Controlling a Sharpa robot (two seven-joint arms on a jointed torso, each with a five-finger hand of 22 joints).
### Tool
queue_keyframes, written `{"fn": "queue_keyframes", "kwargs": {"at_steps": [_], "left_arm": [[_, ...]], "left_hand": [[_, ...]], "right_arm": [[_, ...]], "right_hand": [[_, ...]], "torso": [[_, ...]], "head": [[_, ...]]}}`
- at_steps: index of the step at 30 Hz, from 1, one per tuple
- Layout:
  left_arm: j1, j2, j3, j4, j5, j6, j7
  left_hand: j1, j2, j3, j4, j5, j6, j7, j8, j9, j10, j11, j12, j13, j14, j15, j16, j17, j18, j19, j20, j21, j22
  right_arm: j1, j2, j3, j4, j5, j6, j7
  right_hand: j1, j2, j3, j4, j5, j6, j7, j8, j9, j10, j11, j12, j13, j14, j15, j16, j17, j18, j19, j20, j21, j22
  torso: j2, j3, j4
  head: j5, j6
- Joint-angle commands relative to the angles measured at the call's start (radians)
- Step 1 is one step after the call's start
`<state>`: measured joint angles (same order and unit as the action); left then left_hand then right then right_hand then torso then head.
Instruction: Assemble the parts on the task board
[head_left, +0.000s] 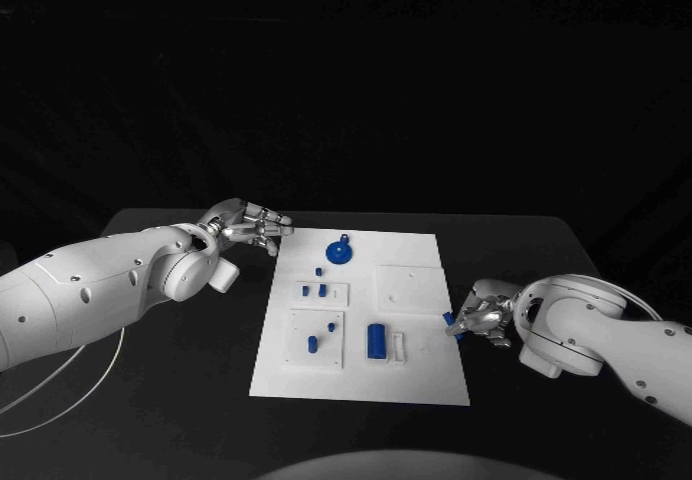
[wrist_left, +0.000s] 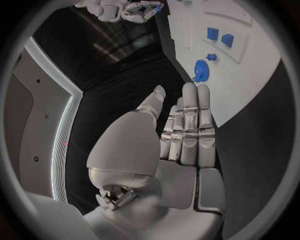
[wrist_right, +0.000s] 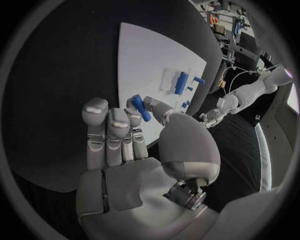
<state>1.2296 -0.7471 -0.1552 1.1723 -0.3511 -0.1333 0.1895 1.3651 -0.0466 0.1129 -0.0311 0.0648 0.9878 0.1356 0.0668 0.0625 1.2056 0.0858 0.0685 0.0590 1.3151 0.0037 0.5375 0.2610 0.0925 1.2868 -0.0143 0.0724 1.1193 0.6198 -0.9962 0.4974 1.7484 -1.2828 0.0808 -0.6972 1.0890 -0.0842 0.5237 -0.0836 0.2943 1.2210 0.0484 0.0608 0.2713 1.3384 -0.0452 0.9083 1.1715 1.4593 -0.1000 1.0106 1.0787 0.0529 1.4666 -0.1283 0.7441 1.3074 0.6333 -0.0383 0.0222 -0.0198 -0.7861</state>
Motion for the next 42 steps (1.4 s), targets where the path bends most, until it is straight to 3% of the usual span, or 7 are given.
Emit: {"fn": "queue_keyframes", "kwargs": {"at_steps": [1,9,15,19,27,32,42], "left_arm": [[0.000,0.002,0.000,0.002,0.001,0.013,0.000],[0.000,0.011,0.000,-0.001,0.000,0.017,-0.001],[0.000,0.013,0.000,-0.001,0.000,0.020,-0.003],[0.000,0.016,0.000,-0.001,0.000,0.023,-0.004],[0.000,0.020,0.000,-0.004,-0.001,0.027,-0.006],[0.000,0.020,0.000,-0.004,-0.003,0.029,-0.009],[0.000,0.021,0.000,-0.004,-0.004,0.032,-0.012]], "left_hand": [[-0.004,0.002,-0.002,0.005,-0.005,-0.005,0.004,-0.003,0.000,-0.007,0.000,-0.001,0.002,0.003,0.002,-0.006,0.001,-0.004,-0.002,-0.001,0.003,-0.001],[-0.004,0.003,-0.003,0.005,-0.005,-0.006,0.004,-0.003,0.000,-0.009,0.000,-0.001,0.002,0.003,0.002,-0.006,0.001,-0.004,-0.002,-0.001,0.003,-0.001],[-0.004,0.003,-0.003,0.005,-0.005,-0.006,0.004,-0.003,0.000,-0.009,0.000,-0.001,0.002,0.003,0.002,-0.006,0.001,-0.004,-0.002,-0.001,0.003,-0.001],[-0.004,0.003,-0.004,0.005,-0.005,-0.006,0.004,-0.003,0.000,-0.011,0.001,-0.001,0.002,0.002,0.002,-0.006,0.001,-0.003,-0.003,0.000,0.003,-0.002],[-0.005,0.004,-0.004,0.006,-0.005,-0.006,0.004,-0.003,0.000,-0.012,0.001,-0.002,0.002,0.002,0.003,-0.006,0.001,-0.003,-0.003,0.000,0.003,-0.002],[-0.004,0.005,-0.005,0.005,-0.005,-0.006,0.004,-0.003,0.000,-0.014,0.001,-0.001,0.002,0.002,0.003,-0.007,0.001,-0.003,-0.003,0.000,0.003,-0.002],[-0.005,0.006,-0.005,0.006,-0.005,-0.007,0.005,-0.003,0.000,-0.015,0.002,-0.001,0.002,0.002,0.003,-0.006,0.001,-0.003,-0.003,0.000,0.003,-0.002]], "right_arm": [[-0.001,0.007,0.001,0.016,0.067,0.007,0.006],[-0.001,0.045,-0.009,0.019,0.112,0.033,-0.002],[-0.001,0.094,-0.046,-0.007,0.108,0.042,-0.005],[-0.001,0.116,-0.057,-0.014,0.100,0.033,-0.003],[0.000,0.146,-0.068,-0.028,0.084,0.017,-0.002],[0.000,0.159,-0.075,-0.036,0.078,0.003,-0.001],[0.001,0.165,-0.079,-0.048,0.073,0.007,-0.003]], "right_hand": [[0.001,0.014,0.148,-0.156,-0.003,0.008,0.002,0.003,-0.003,0.009,-0.001,0.006,-0.001,-0.003,0.004,0.004,0.000,0.002,0.043,0.010,0.003,0.086],[0.001,0.019,0.132,-0.159,0.013,0.008,0.002,0.003,-0.013,0.008,0.000,0.005,-0.003,-0.003,0.006,0.006,-0.001,0.002,0.040,0.011,0.004,0.086],[0.000,0.023,0.120,-0.160,0.014,0.009,0.001,0.003,-0.017,0.007,-0.001,0.004,-0.004,-0.004,0.005,0.004,-0.003,0.002,0.039,0.011,-0.001,0.084],[0.004,0.035,0.070,-0.156,0.001,0.014,-0.003,0.003,-0.015,0.012,-0.002,0.005,-0.005,-0.002,0.005,0.010,0.002,0.001,0.040,0.012,0.002,0.085],[0.003,0.049,0.008,-0.153,-0.004,0.036,-0.009,0.003,-0.087,0.014,-0.006,0.001,-0.014,-0.001,0.004,0.017,0.010,-0.003,0.042,0.010,0.007,0.086],[0.000,0.050,0.002,-0.147,-0.009,0.039,-0.010,0.003,-0.091,0.015,-0.006,0.002,-0.014,-0.001,0.005,0.018,0.011,-0.003,0.042,0.011,0.008,0.086],[-0.006,0.050,-0.011,-0.133,-0.012,0.042,-0.013,0.003,-0.100,0.016,-0.007,0.004,-0.013,0.000,0.005,0.022,0.015,-0.004,0.043,0.011,0.011,0.087]], "torso": [[0.000,-0.0012,0.0004],[0.000,-0.0024,0.0022],[0.001,-0.0002,0.0024],[0.001,-0.0012,0.0034],[0.002,-0.0018,0.0065],[0.002,-0.0017,0.0080],[0.005,-0.0025,0.0118]], "head": [[0.001,-0.002],[-0.001,-0.004],[0.004,-0.002],[0.003,-0.002],[0.001,0.001],[0.002,0.003],[0.000,0.004]]}}
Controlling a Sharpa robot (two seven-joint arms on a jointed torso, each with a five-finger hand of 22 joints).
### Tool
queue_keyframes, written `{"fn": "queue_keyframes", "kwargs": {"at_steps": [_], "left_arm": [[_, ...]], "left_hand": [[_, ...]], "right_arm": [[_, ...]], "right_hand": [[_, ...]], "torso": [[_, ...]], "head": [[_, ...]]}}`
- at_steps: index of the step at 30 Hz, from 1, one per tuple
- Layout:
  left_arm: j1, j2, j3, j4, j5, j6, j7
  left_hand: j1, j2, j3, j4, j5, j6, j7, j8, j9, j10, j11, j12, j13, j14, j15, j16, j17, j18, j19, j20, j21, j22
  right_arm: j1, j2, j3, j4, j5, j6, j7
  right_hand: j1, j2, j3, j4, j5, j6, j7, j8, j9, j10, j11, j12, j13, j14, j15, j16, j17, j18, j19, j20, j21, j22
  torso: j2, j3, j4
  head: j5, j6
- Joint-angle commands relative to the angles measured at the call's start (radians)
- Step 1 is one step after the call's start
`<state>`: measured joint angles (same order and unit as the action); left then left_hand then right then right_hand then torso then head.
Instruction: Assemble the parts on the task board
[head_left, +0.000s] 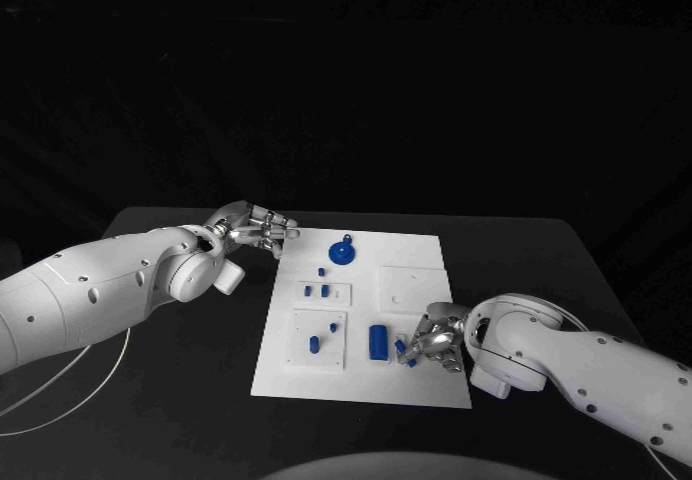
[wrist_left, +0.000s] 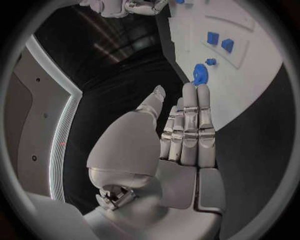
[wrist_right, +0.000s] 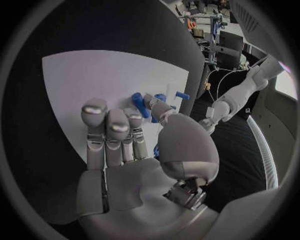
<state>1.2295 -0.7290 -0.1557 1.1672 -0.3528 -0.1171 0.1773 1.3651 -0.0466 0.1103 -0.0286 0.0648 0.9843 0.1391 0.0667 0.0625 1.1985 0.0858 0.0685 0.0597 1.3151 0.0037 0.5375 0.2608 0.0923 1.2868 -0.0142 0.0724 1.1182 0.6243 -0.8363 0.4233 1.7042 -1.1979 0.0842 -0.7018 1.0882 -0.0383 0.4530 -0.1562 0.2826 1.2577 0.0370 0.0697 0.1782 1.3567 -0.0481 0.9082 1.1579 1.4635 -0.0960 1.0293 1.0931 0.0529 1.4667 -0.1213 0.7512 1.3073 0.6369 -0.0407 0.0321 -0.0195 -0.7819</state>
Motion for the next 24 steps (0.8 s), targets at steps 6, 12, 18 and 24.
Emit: {"fn": "queue_keyframes", "kwargs": {"at_steps": [6,12,18,24], "left_arm": [[0.000,0.003,0.000,0.001,-0.003,0.016,-0.001],[0.000,0.002,0.000,0.002,-0.003,0.017,-0.003],[0.000,0.002,0.000,0.002,-0.004,0.019,-0.005],[0.000,0.000,0.000,0.003,-0.005,0.020,-0.007]], "left_hand": [[-0.006,0.005,-0.003,0.004,-0.004,-0.007,0.003,-0.003,-0.001,-0.008,0.002,-0.001,0.001,0.002,0.003,-0.007,0.002,-0.003,-0.003,0.001,0.003,-0.001],[-0.005,0.005,-0.004,0.004,-0.004,-0.007,0.003,-0.003,0.000,-0.010,0.003,-0.001,0.001,0.002,0.004,-0.007,0.002,-0.002,-0.003,0.001,0.003,-0.002],[-0.005,0.005,-0.004,0.004,-0.004,-0.007,0.003,-0.003,0.000,-0.010,0.003,-0.001,0.001,0.002,0.004,-0.007,0.002,-0.002,-0.003,0.001,0.003,-0.002],[-0.005,0.005,-0.005,0.004,-0.004,-0.006,0.003,-0.003,0.000,-0.011,0.003,-0.001,0.001,0.001,0.004,-0.007,0.001,-0.002,-0.003,0.001,0.003,-0.002]], "right_arm": [[-0.003,0.008,-0.005,-0.006,-0.012,0.006,0.003],[-0.001,0.012,-0.005,-0.007,-0.010,0.006,0.006],[0.000,0.012,-0.005,-0.010,-0.010,0.008,0.006],[0.000,0.010,-0.005,-0.011,-0.009,0.014,0.006]], "right_hand": [[-0.014,0.004,0.042,-0.041,-0.004,0.006,-0.005,-0.006,-0.014,-0.002,-0.005,0.004,0.000,-0.004,0.001,0.003,0.001,-0.005,0.042,0.004,0.002,0.086],[-0.029,0.001,0.005,0.002,-0.009,0.006,-0.010,-0.006,-0.025,-0.002,-0.006,0.005,0.000,-0.004,0.000,0.004,0.003,-0.007,0.043,0.003,0.003,0.087],[-0.073,-0.010,0.070,0.032,-0.047,0.008,-0.010,-0.005,-0.039,-0.001,-0.006,0.006,0.001,-0.004,-0.001,0.005,0.004,-0.008,0.044,0.002,0.005,0.087],[-0.079,-0.012,0.073,0.041,-0.050,0.008,-0.010,-0.006,-0.041,-0.002,-0.006,0.005,0.000,-0.004,-0.001,0.003,0.003,-0.007,0.043,0.002,0.003,0.087]], "torso": [[0.001,0.0001,0.0042],[0.002,-0.0009,0.0062],[0.003,-0.0019,0.0076],[0.002,-0.0019,0.0090]], "head": [[-0.002,0.001],[-0.004,0.001],[-0.007,0.000],[-0.007,0.001]]}}
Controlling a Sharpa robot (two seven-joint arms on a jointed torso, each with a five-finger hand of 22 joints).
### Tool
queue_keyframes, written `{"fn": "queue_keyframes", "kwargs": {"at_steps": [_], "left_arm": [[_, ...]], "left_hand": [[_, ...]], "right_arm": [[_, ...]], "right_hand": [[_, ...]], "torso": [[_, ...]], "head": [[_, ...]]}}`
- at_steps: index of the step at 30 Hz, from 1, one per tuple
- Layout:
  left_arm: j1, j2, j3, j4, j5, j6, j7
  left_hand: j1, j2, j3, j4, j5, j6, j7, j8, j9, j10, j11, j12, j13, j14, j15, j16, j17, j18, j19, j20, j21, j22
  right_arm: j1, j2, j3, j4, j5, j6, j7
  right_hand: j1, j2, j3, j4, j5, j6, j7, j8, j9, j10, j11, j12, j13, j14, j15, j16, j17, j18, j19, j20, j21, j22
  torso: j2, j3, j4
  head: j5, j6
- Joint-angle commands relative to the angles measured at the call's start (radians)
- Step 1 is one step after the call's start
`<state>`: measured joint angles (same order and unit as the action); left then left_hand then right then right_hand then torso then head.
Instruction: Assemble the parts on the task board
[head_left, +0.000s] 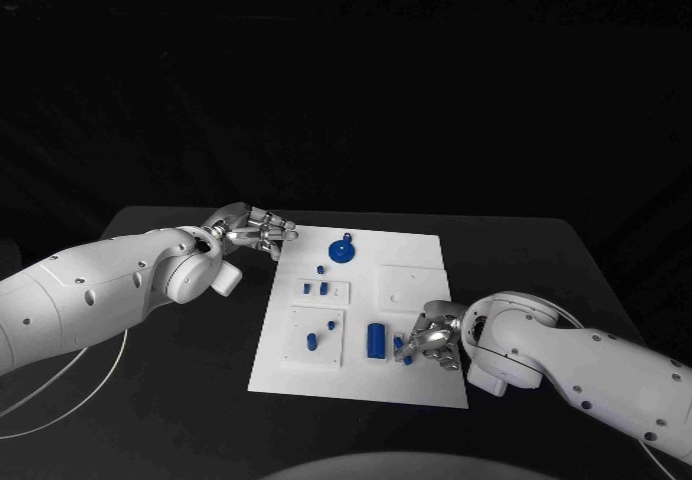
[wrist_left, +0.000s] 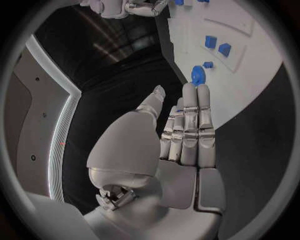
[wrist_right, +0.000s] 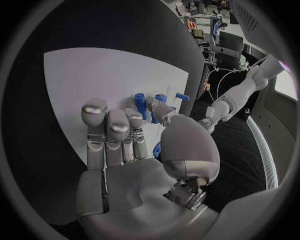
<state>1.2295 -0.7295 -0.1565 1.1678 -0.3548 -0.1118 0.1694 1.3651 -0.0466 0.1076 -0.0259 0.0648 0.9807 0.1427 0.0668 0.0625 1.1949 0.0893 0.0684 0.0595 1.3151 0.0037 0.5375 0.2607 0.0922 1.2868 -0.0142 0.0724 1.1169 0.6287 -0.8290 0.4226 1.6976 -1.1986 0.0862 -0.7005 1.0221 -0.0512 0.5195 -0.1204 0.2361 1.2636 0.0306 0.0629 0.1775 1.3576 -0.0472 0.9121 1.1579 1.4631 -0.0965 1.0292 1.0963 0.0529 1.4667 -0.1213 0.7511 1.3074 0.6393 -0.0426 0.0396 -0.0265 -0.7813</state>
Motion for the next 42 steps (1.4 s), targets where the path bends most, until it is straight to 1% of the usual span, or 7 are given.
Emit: {"fn": "queue_keyframes", "kwargs": {"at_steps": [1,12,19,20,28,35,42], "left_arm": [[0.000,0.000,0.001,0.002,-0.003,0.015,0.001],[0.000,-0.002,0.000,0.004,-0.006,0.015,-0.002],[0.000,-0.004,0.000,0.004,-0.007,0.015,-0.003],[0.000,-0.004,0.000,0.004,-0.007,0.015,-0.004],[0.000,-0.005,0.000,0.004,-0.009,0.015,-0.006],[0.000,-0.006,-0.001,0.004,-0.010,0.016,-0.008],[0.000,-0.008,-0.001,0.005,-0.011,0.016,-0.010]], "left_hand": [[-0.005,0.005,-0.002,0.001,-0.004,-0.002,-0.001,-0.003,0.000,-0.008,0.000,-0.001,0.001,0.001,0.004,-0.007,0.001,-0.002,-0.003,0.001,0.003,-0.001],[-0.004,0.004,-0.003,0.001,-0.004,-0.002,-0.001,-0.003,0.000,-0.009,0.000,-0.001,0.001,0.001,0.004,-0.007,0.001,-0.002,-0.004,0.001,0.003,-0.001],[-0.004,0.004,-0.003,0.001,-0.004,-0.003,-0.001,-0.003,0.000,-0.010,0.000,-0.001,0.001,0.001,0.004,-0.007,0.001,-0.002,-0.004,0.002,0.003,-0.002],[-0.004,0.004,-0.003,0.001,-0.004,-0.003,-0.001,-0.003,0.000,-0.010,0.000,-0.001,0.001,0.001,0.004,-0.007,0.001,-0.002,-0.004,0.002,0.003,-0.002],[-0.004,0.004,-0.003,0.001,-0.004,-0.003,-0.001,-0.003,0.000,-0.010,0.000,-0.001,0.001,0.001,0.004,-0.007,0.001,-0.002,-0.004,0.002,0.003,-0.002],[-0.004,0.004,-0.003,0.001,-0.004,-0.003,-0.001,-0.003,0.000,-0.010,0.000,-0.001,0.001,0.001,0.004,-0.007,0.001,-0.002,-0.004,0.002,0.003,-0.002],[-0.002,0.003,-0.002,0.001,-0.004,-0.005,0.000,-0.003,0.000,-0.011,0.001,0.000,0.001,0.001,0.004,-0.007,0.001,-0.001,-0.004,0.002,0.003,-0.002]], "right_arm": [[-0.004,0.002,-0.004,-0.005,-0.009,0.013,0.005],[-0.004,0.002,-0.004,-0.002,-0.009,0.007,0.012],[-0.004,0.003,-0.004,0.001,-0.007,-0.002,0.019],[-0.004,0.003,-0.004,0.001,-0.006,-0.003,0.021],[-0.004,0.000,-0.004,0.010,-0.001,-0.005,0.036],[-0.004,-0.011,-0.004,0.016,0.007,0.010,0.048],[-0.004,-0.022,-0.004,0.014,0.012,0.029,0.059]], "right_hand": [[-0.015,0.001,0.007,0.007,-0.004,0.002,-0.004,0.001,-0.041,-0.003,-0.007,0.001,0.000,-0.003,0.000,0.003,0.000,-0.007,0.043,0.002,0.003,0.087],[-0.039,-0.024,-0.008,0.053,-0.060,0.005,-0.006,0.001,-0.048,-0.001,-0.007,0.001,-0.002,-0.003,0.000,0.000,-0.001,-0.007,0.044,0.002,0.001,0.087],[-0.061,-0.072,-0.021,0.152,-0.179,0.012,-0.006,0.001,-0.053,0.001,-0.005,0.001,-0.003,-0.003,0.001,0.002,0.000,-0.007,0.045,0.003,0.001,0.087],[-0.034,-0.097,-0.024,0.207,-0.183,0.014,-0.005,0.001,-0.055,0.002,-0.004,0.002,-0.004,-0.003,0.001,0.001,0.001,-0.006,0.045,0.003,0.001,0.087],[-0.023,-0.129,-0.095,0.271,-0.188,0.018,-0.003,0.001,-0.064,0.006,-0.005,-0.004,-0.002,-0.003,-0.002,-0.002,0.005,-0.009,0.046,-0.002,0.000,0.087],[0.009,-0.133,-0.104,0.252,-0.187,0.019,-0.004,0.002,-0.067,0.006,-0.005,-0.007,0.000,-0.003,-0.002,-0.005,0.006,-0.009,0.045,-0.002,-0.003,0.086],[0.110,-0.099,-0.193,0.150,-0.184,0.020,-0.004,0.001,-0.064,0.002,-0.005,-0.008,-0.001,-0.003,-0.001,-0.010,0.001,-0.006,0.044,0.001,-0.007,0.086]], "torso": [[0.000,0.0000,0.0016],[0.002,-0.0001,0.0037],[0.002,-0.0006,0.0049],[0.001,-0.0008,0.0050],[0.002,-0.0006,0.0063],[0.002,-0.0007,0.0068],[0.002,-0.0008,0.0077]], "head": [[0.000,0.000],[-0.002,0.003],[-0.003,0.002],[-0.003,0.003],[-0.002,0.004],[-0.003,0.004],[-0.004,0.003]]}}
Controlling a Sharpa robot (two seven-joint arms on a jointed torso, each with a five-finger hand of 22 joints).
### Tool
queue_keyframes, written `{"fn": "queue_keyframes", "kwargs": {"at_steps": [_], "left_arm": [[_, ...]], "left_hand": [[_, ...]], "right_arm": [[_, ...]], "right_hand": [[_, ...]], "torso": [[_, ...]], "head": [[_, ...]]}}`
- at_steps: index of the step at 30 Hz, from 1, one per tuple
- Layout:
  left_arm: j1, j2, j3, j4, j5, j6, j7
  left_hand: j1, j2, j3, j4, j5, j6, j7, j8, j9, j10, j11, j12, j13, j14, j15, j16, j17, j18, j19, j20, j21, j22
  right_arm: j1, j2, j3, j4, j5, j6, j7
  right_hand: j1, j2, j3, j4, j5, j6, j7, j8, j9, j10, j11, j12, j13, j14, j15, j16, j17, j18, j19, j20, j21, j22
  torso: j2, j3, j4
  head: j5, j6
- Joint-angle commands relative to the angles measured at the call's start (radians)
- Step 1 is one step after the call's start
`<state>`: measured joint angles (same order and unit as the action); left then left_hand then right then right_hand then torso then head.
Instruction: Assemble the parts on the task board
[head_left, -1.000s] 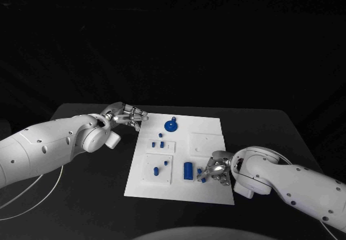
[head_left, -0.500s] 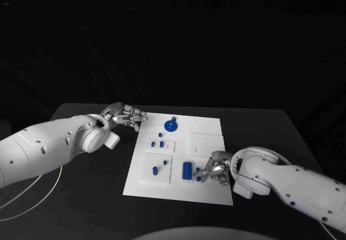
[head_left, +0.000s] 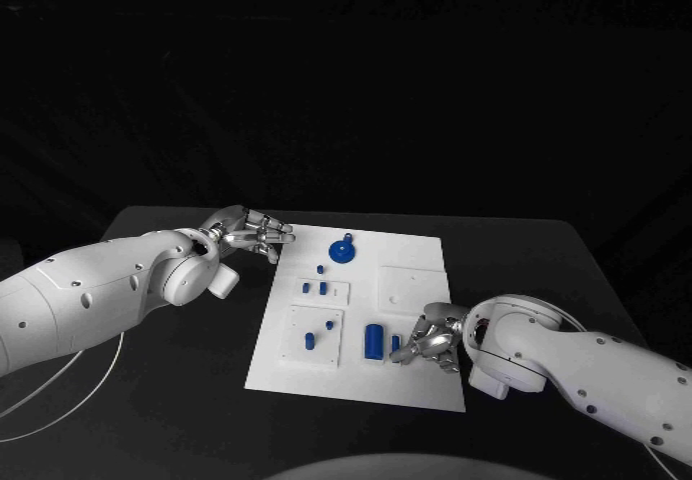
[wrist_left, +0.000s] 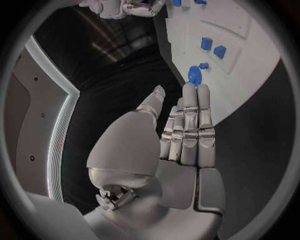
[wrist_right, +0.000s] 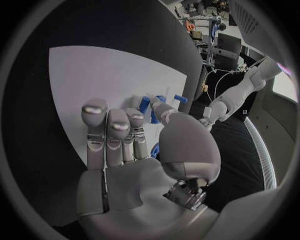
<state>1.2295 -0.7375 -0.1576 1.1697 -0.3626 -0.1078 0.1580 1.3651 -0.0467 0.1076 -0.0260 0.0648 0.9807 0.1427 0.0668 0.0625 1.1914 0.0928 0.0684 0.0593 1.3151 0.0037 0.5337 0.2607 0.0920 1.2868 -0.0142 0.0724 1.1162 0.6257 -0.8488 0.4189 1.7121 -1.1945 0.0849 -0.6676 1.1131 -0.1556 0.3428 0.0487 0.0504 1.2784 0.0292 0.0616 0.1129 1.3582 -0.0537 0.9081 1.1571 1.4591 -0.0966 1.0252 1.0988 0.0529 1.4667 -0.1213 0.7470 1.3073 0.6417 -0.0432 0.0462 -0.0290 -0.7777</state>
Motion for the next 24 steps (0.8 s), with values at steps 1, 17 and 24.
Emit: {"fn": "queue_keyframes", "kwargs": {"at_steps": [1,17,24], "left_arm": [[0.000,0.000,0.000,0.003,-0.003,0.012,0.001],[0.000,0.002,0.000,0.002,-0.004,0.014,-0.002],[0.000,0.001,0.000,0.002,-0.004,0.014,-0.003]], "left_hand": [[-0.002,0.003,-0.002,0.001,-0.004,-0.005,0.000,-0.003,0.000,-0.008,-0.003,0.000,0.002,0.001,0.004,-0.004,0.001,-0.001,-0.004,0.002,0.003,-0.002],[-0.002,0.003,-0.002,0.001,-0.004,-0.007,0.001,-0.003,-0.001,-0.008,-0.002,0.000,0.002,0.001,0.004,-0.004,0.001,-0.001,-0.004,0.002,0.003,-0.002],[-0.003,0.003,-0.002,0.003,-0.004,-0.009,0.001,-0.003,-0.001,-0.008,-0.002,0.000,0.002,0.001,0.005,-0.004,0.001,-0.001,-0.004,0.002,0.003,-0.002]], "right_arm": [[-0.001,-0.003,0.000,-0.001,0.008,0.032,0.026],[-0.001,0.015,0.000,-0.027,-0.008,0.000,0.007],[-0.001,0.022,-0.001,-0.038,-0.005,0.001,0.006]], "right_hand": [[0.027,0.008,-0.022,-0.026,0.002,0.005,-0.003,0.002,0.001,0.002,0.001,-0.002,0.000,0.001,-0.001,-0.007,-0.001,-0.006,0.044,0.001,-0.005,0.086],[0.035,0.073,-0.035,-0.047,-0.002,0.006,-0.008,0.003,-0.009,0.005,-0.002,-0.003,0.002,0.002,-0.003,-0.003,0.006,-0.010,0.046,-0.002,0.000,0.087],[0.019,0.076,-0.033,-0.044,-0.002,0.005,-0.008,0.003,-0.012,0.005,-0.001,-0.006,0.004,0.002,-0.003,-0.004,0.008,-0.011,0.046,-0.003,0.000,0.087]], "torso": [[0.000,-0.0002,0.0012],[0.001,-0.0017,0.0053],[0.000,-0.0020,0.0044]], "head": [[-0.002,-0.001],[-0.007,-0.001],[-0.006,-0.001]]}}
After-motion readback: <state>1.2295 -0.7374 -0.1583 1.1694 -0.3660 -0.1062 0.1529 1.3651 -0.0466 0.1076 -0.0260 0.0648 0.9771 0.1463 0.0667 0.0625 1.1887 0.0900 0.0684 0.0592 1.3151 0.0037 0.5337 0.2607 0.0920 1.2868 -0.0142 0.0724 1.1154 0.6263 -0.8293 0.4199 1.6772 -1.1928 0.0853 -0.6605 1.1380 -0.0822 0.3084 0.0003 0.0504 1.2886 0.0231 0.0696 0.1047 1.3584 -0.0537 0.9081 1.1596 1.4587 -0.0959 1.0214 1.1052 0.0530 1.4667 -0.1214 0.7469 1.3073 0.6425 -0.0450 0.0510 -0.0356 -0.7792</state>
